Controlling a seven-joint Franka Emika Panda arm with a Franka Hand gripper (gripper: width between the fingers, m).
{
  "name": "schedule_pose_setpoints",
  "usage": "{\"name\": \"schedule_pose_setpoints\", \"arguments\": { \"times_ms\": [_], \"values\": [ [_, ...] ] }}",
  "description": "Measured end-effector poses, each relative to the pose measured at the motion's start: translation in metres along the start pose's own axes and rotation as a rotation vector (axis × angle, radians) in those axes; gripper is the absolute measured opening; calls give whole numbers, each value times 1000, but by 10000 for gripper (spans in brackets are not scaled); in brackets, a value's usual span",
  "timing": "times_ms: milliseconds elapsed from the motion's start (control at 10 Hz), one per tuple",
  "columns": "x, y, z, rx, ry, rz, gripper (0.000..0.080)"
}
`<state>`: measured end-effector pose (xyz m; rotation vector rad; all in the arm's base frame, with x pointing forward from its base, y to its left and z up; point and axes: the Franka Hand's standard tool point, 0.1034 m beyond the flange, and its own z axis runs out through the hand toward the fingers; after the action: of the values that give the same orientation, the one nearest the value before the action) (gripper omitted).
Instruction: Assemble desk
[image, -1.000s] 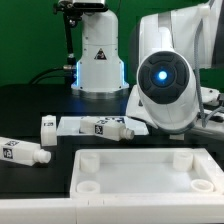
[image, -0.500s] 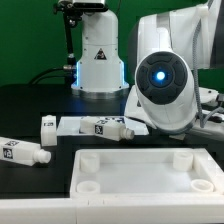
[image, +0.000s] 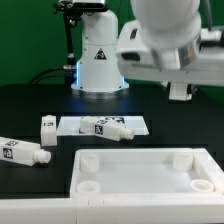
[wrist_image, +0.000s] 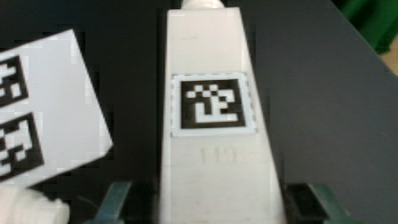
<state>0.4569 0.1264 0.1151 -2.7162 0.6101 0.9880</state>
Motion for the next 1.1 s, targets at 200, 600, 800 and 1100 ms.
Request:
{"name": "schedule_pose_setpoints", "arguments": {
  "times_ms": [200,600,800,1100],
  "values": [
    [5,-6,2,20,122,-9,284],
    [28,-16,-94,22,405,-192,285],
    [22,-37,-98,33,581,-213,285],
    [27,-40,-98,72,748,-225,285]
  ]
}}
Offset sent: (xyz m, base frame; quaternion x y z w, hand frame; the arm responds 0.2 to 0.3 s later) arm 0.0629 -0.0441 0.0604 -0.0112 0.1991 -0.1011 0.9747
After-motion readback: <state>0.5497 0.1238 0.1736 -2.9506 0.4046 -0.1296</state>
